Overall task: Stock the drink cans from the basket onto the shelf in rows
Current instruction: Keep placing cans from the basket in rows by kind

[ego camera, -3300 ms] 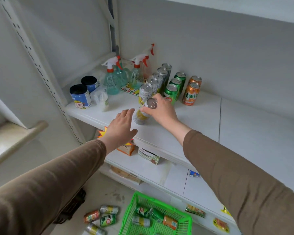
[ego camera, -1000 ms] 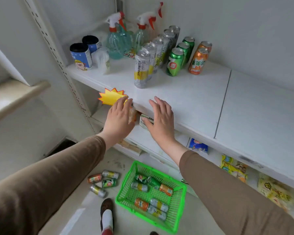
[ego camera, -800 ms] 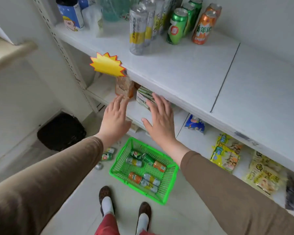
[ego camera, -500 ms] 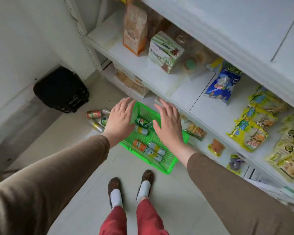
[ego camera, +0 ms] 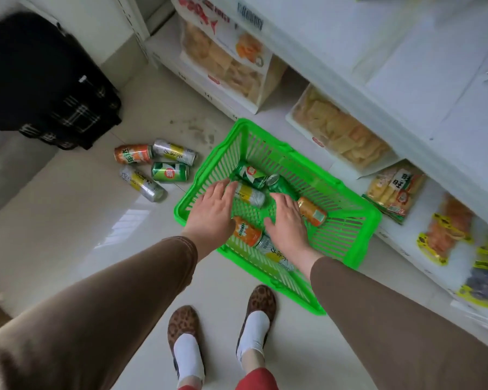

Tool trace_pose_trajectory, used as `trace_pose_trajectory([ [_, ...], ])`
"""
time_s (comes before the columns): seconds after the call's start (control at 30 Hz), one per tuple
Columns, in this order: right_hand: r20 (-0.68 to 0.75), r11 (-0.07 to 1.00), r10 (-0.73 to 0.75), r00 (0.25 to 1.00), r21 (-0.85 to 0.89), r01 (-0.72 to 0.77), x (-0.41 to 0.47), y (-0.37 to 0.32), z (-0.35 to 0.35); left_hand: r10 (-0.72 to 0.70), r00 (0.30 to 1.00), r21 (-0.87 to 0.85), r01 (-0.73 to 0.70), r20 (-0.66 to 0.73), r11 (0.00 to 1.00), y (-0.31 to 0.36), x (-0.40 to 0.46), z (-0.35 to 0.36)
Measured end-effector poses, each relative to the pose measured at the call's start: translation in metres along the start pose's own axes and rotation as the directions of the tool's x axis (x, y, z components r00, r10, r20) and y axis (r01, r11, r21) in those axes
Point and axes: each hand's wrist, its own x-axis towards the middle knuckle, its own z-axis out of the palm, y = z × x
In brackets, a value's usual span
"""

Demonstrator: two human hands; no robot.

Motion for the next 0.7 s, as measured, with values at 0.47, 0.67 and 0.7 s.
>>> trace_pose_trajectory([
  [0.47,0.008,0.936,0.074,0.997,-0.346,-0.066,0.130,0.043,0.160,-0.005,0.996,-0.051,0.010,0.090,0.999,-0.053,0.090,0.098],
  [0.67,0.165,0.959,0.276,0.947,0.015,-0.283,0.132,0.026,0.169,-0.019,0.996,-0.074,0.026,0.087,0.997,-0.059,0.087,0.093],
  [0.7,0.186,0.950,0.288,0.939,0.068,-0.305,0.127,0.024,0.161,-0.027,0.996,-0.075,0.034,0.090,0.997,-0.057,0.082,0.088],
])
